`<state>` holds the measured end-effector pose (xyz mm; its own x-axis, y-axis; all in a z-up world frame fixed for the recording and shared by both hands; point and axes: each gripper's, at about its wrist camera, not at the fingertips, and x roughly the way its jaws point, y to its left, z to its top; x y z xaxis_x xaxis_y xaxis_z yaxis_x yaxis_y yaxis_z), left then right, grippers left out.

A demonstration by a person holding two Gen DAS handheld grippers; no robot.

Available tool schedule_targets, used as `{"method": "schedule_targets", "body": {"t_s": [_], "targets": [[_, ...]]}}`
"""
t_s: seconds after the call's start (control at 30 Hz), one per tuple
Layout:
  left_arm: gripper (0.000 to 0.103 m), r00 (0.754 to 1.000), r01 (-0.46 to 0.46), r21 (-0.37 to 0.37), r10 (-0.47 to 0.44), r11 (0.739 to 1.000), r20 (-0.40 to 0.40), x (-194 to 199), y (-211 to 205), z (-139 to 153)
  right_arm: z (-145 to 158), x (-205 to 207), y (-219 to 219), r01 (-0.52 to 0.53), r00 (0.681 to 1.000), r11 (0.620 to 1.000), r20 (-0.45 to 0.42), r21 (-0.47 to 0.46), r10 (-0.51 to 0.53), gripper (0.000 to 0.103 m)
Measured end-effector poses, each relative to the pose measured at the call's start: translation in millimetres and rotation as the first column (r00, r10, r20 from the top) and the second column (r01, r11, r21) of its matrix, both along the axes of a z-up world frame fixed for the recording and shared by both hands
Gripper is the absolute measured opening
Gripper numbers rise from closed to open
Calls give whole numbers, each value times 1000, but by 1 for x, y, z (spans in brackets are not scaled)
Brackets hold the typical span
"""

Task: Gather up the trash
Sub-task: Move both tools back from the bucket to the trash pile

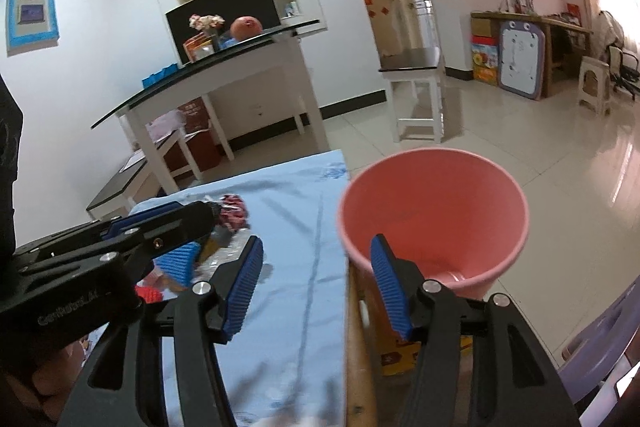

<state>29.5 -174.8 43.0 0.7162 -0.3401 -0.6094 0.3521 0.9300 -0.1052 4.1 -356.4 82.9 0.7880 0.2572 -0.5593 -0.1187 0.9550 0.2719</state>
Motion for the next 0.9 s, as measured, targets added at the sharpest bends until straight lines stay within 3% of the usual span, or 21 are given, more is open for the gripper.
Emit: {"method": "schedule_targets", "body": {"t_s": [0.3, 0.53, 0.73, 0.9], "targets": [[31, 993, -114, 0, 114, 994, 42, -30, 79, 14, 5, -5, 45, -58, 998, 997, 2, -42, 58, 60], [31, 969, -246, 48, 244, 968, 44, -56, 145, 9, -6, -1, 70, -136, 989, 991, -65, -16, 135, 60], [31, 947, -319, 26, 320, 947, -26, -69, 189, -8, -13, -2, 88, -159, 984, 987, -87, -31, 155, 60], [31, 948, -298, 39, 300, 954, -108, -79, 200, -29, -17, -4, 103, -196, 978, 980, -83, -33, 193, 60]]}}
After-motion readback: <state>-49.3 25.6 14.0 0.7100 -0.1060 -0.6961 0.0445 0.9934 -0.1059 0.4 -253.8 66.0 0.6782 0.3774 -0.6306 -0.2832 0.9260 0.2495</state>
